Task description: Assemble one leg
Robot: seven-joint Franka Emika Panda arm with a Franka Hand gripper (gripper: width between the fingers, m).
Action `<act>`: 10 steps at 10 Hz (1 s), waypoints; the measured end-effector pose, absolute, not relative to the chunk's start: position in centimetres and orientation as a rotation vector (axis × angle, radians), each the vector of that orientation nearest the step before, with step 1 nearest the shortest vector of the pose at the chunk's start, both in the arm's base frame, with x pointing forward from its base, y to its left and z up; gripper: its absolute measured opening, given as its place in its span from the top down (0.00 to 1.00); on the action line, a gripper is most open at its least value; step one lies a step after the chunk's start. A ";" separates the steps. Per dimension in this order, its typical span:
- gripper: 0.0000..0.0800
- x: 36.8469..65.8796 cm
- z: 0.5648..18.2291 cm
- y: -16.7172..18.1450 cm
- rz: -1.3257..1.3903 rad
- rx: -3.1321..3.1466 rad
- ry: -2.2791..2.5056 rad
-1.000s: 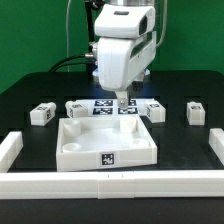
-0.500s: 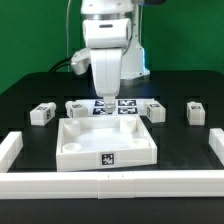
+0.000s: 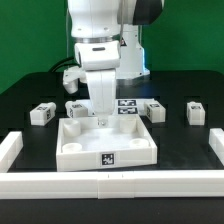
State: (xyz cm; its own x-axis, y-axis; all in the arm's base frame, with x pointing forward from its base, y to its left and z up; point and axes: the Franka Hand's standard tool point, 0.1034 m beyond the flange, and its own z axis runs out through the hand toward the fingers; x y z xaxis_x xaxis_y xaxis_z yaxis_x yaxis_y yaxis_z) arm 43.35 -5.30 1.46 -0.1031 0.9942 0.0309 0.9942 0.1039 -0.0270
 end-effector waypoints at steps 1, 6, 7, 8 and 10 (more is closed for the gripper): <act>0.19 43.2 1.0 -5.2 0.002 -2.083 -2.289; 0.47 43.2 0.6 -4.7 0.012 -2.150 -2.219; 0.47 43.2 0.6 -4.7 0.012 -2.150 -2.218; 0.70 43.2 0.6 -4.7 0.012 -2.150 -2.218; 0.87 43.3 0.7 -4.7 0.005 -2.155 -2.220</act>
Offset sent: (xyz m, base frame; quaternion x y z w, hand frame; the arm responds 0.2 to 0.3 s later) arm 0.0050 -0.0008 -0.0052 0.0232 -0.0292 0.0458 0.9983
